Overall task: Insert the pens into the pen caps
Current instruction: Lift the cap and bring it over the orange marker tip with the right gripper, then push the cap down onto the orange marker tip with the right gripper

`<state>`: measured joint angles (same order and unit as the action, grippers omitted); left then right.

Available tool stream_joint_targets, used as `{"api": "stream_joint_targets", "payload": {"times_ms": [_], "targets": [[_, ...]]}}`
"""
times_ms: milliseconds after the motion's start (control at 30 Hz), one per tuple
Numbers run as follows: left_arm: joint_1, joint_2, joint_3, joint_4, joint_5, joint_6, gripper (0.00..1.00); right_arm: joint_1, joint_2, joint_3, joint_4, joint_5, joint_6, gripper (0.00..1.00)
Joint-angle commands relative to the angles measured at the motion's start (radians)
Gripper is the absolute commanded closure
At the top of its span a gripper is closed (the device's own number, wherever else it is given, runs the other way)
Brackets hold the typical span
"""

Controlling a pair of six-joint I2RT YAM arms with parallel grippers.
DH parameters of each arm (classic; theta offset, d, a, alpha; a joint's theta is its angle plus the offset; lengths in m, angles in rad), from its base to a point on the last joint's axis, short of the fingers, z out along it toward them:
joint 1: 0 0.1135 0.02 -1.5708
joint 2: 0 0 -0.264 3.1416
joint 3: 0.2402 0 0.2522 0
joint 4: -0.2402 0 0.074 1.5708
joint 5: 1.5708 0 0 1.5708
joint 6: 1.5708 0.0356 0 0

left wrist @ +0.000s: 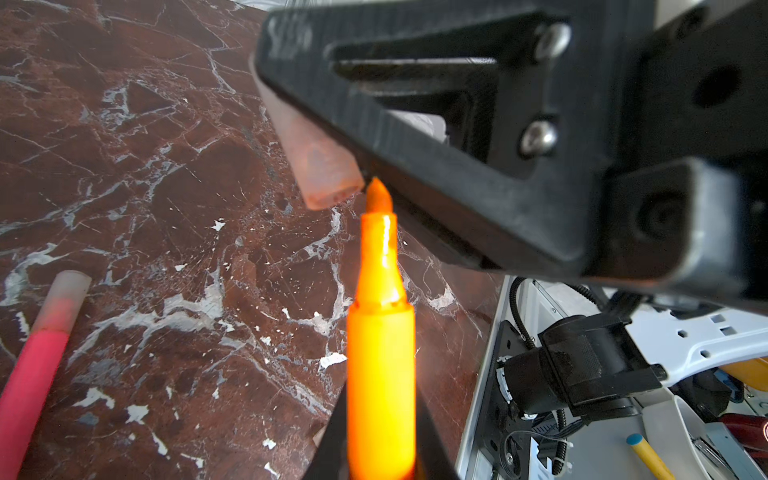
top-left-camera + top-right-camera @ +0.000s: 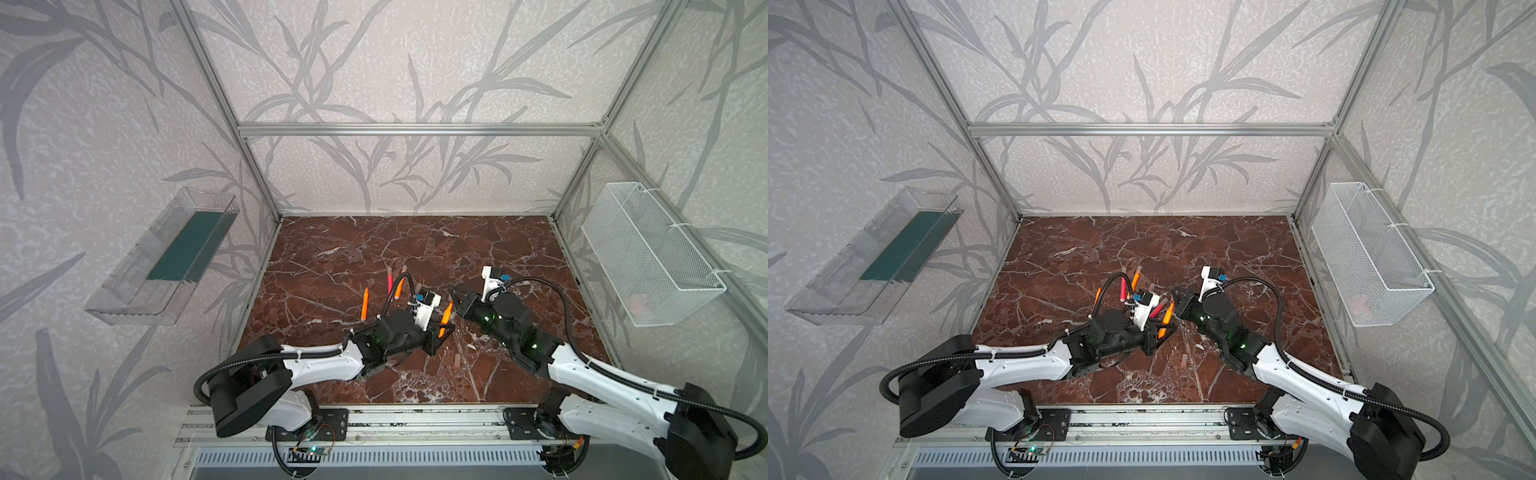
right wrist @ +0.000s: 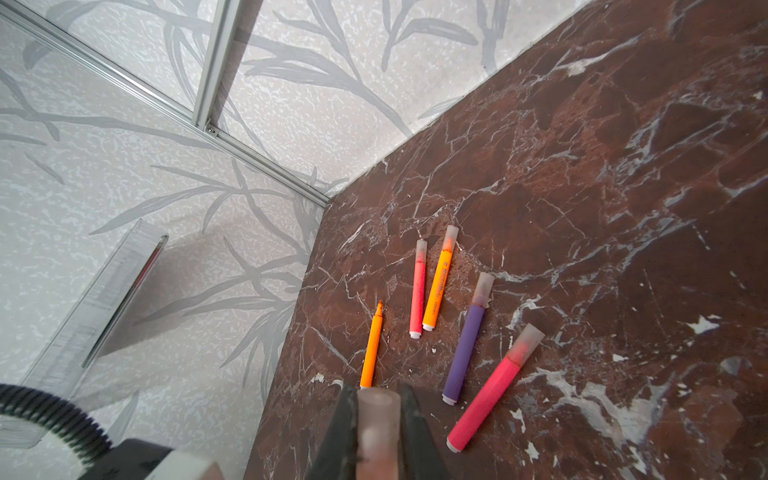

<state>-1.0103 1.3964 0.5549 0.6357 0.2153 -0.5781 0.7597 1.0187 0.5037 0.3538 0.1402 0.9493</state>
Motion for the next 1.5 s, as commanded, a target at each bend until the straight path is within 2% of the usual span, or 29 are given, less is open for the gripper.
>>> {"api": "stream_joint_targets", "payload": {"times_ms": [0, 367, 633, 1033, 1267, 1467], "targets": [[-0.003, -0.024, 0.017, 0.019, -0.004, 0.005, 1.00, -0.003, 0.001, 0.023, 0.024, 0.000, -0.012, 1.00], [-0.004, -0.027, 0.007, 0.027, -0.008, 0.006, 1.00, 0.001, -0.063, 0.005, -0.007, 0.029, -0.018, 1.00], [-0.004, -0.035, 0.007, 0.024, -0.013, 0.008, 1.00, 0.005, -0.046, 0.000, 0.018, -0.023, -0.003, 1.00], [-0.002, -0.018, 0.011, 0.048, -0.040, 0.003, 1.00, 0.081, -0.061, -0.034, 0.038, 0.006, -0.001, 1.00], [0.012, -0.053, 0.019, 0.061, -0.018, -0.014, 1.00, 0.105, -0.062, -0.046, 0.037, 0.019, -0.004, 1.00], [0.045, -0.080, 0.017, 0.142, 0.070, -0.059, 1.00, 0.126, -0.055, -0.082, 0.086, 0.013, -0.007, 1.00]]}}
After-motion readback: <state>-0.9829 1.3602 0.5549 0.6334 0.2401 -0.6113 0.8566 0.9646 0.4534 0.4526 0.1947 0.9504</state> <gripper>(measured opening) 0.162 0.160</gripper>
